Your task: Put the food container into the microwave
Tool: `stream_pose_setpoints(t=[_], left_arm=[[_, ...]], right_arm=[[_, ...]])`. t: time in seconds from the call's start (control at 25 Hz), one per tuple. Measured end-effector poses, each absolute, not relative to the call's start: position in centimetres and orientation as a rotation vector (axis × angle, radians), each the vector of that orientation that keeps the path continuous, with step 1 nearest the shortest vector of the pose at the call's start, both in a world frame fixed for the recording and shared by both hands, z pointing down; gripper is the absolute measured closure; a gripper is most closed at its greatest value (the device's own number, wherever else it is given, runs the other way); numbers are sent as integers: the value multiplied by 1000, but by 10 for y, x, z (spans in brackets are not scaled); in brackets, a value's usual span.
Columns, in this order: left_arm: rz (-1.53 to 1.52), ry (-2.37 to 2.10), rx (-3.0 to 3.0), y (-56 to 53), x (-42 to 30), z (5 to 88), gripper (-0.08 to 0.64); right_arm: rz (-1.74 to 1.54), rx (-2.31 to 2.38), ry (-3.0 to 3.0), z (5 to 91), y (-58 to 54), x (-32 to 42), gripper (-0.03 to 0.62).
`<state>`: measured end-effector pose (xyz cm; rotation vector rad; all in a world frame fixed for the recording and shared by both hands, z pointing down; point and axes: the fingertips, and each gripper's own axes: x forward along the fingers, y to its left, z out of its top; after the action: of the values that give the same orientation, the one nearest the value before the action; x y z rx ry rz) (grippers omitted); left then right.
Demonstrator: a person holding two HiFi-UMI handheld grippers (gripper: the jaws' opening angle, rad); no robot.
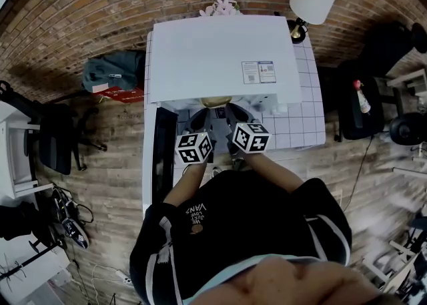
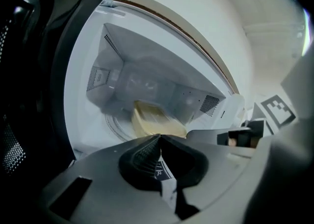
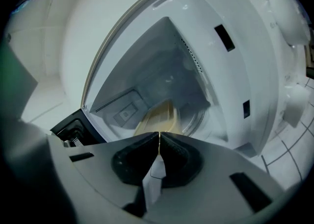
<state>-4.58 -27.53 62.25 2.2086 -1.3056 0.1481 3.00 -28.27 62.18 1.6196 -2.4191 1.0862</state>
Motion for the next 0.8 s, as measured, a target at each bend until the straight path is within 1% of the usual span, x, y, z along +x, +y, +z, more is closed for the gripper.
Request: stream_pose_setpoints(t=[0.8], left_arm=[[139,-1367,2164,-313,-45,624,548]], right_arm=[[1108,1568,-2429,623,-311,33,581]])
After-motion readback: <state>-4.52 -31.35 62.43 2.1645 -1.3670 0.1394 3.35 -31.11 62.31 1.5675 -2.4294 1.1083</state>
